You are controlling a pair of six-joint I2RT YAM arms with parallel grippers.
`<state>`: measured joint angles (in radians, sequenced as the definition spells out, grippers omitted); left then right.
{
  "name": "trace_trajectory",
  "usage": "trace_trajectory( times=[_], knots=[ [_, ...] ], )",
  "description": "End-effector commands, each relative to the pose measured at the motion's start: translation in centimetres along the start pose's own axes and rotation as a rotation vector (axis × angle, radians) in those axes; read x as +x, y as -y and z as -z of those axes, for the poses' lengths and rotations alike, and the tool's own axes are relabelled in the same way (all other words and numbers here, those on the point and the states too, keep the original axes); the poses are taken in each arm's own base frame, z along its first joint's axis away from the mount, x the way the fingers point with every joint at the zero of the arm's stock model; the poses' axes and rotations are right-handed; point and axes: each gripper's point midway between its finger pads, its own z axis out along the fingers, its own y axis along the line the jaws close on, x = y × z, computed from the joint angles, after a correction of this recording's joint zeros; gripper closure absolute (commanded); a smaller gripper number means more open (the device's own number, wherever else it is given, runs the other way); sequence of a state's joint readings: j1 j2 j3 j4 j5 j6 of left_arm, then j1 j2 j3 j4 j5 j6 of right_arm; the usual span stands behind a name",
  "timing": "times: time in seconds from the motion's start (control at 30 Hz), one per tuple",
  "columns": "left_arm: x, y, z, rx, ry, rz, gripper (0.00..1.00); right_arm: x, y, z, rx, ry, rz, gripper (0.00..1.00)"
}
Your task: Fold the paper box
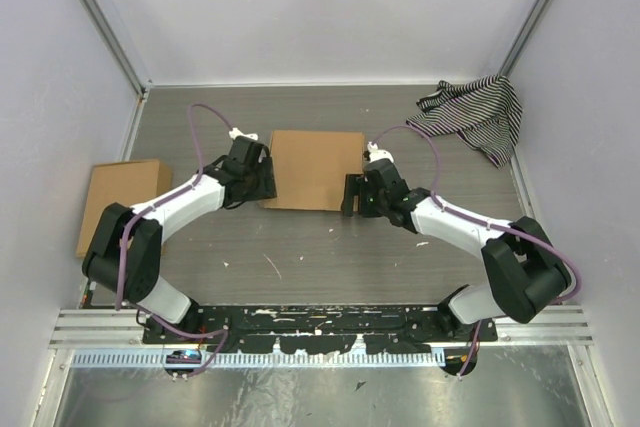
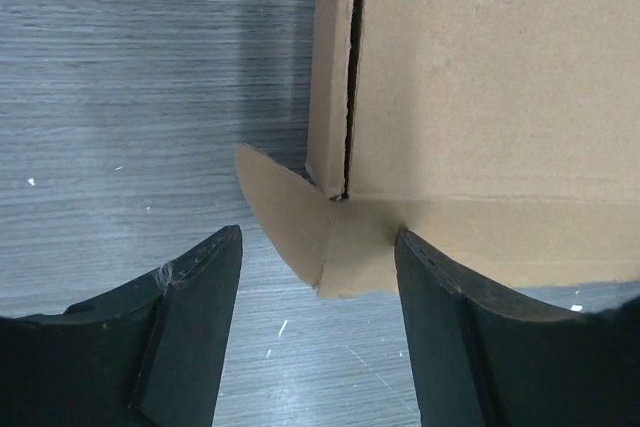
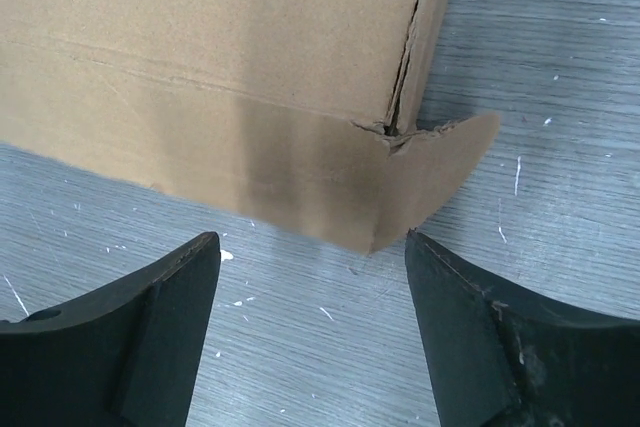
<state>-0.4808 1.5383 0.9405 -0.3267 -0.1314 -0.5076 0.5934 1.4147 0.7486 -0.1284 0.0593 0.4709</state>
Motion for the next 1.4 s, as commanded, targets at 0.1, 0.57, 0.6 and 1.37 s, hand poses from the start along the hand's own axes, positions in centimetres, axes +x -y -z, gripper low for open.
trace_trajectory(
  times=[0.1, 0.57, 0.6, 1.37],
  knots=[
    [-0.5, 1.3, -1.1, 0.029, 0.005, -0.025, 0.32, -2.0, -1.9, 0.4, -0.062, 0.059, 0.022, 0.22],
    [-1.9, -0.1, 0.6, -0.031, 0.095, -0.066, 0.23, -2.6, -1.3, 1.7, -0.038, 0.117, 0.032, 0.01],
    [-2.3, -0.5, 0.8, -0.055, 0.118, -0.069, 0.2, -2.8, -1.3, 1.9, -0.044, 0.129, 0.037, 0.0],
    [-0.5, 2.2, -2.7, 0.111, 0.089, -0.1, 0.1, -2.7, -1.5, 1.6, -0.08, 0.165, 0.066, 0.0]
  ],
)
